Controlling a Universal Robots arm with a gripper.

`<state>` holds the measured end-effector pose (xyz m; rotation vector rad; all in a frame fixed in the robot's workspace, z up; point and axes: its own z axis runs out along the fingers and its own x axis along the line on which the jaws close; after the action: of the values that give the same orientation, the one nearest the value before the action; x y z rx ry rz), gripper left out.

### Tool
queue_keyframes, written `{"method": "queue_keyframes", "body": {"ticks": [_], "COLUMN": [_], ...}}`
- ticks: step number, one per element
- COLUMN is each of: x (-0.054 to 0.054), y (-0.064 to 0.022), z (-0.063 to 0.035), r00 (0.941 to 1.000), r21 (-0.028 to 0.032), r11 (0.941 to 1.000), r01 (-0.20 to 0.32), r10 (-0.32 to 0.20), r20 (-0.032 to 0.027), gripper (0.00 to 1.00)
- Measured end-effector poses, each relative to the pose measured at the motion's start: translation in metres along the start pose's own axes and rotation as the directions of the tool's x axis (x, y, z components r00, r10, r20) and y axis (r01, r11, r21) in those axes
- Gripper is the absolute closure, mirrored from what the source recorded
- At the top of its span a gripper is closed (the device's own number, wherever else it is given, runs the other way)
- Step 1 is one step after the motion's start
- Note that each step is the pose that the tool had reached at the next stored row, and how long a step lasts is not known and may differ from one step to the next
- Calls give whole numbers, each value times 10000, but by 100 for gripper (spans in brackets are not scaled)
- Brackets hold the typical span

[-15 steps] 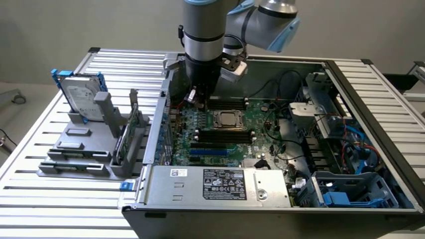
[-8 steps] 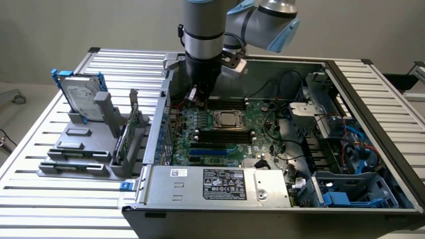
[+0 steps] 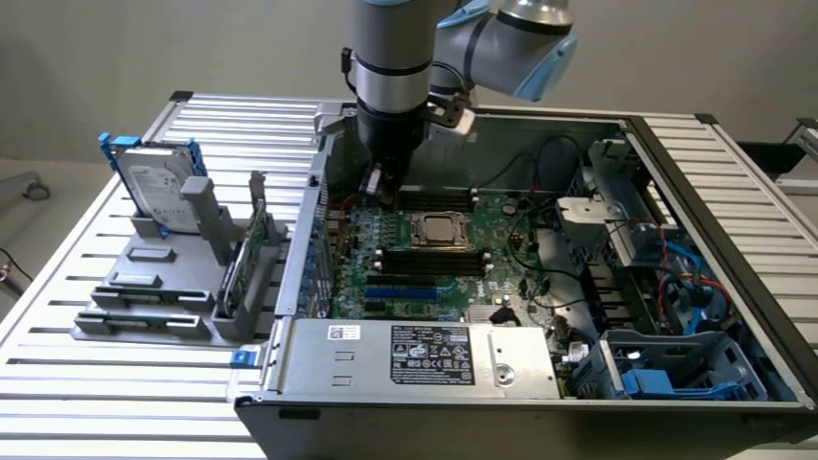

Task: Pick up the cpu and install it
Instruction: 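Install the first cpu locking lever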

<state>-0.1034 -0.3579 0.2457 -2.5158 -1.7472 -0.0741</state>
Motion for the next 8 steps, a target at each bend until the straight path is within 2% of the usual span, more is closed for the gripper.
{"method": "queue_keyframes", "body": {"ticks": [5, 8], "x": [4, 6], "y": [-2, -3], "z": [5, 11], "r00": [9972, 9933], "r21": [30, 16], "r11": [9972, 9934], "r01": [741, 1151], "r10": [-741, -1151], "r20": [44, 68], "gripper": [89, 89]}}
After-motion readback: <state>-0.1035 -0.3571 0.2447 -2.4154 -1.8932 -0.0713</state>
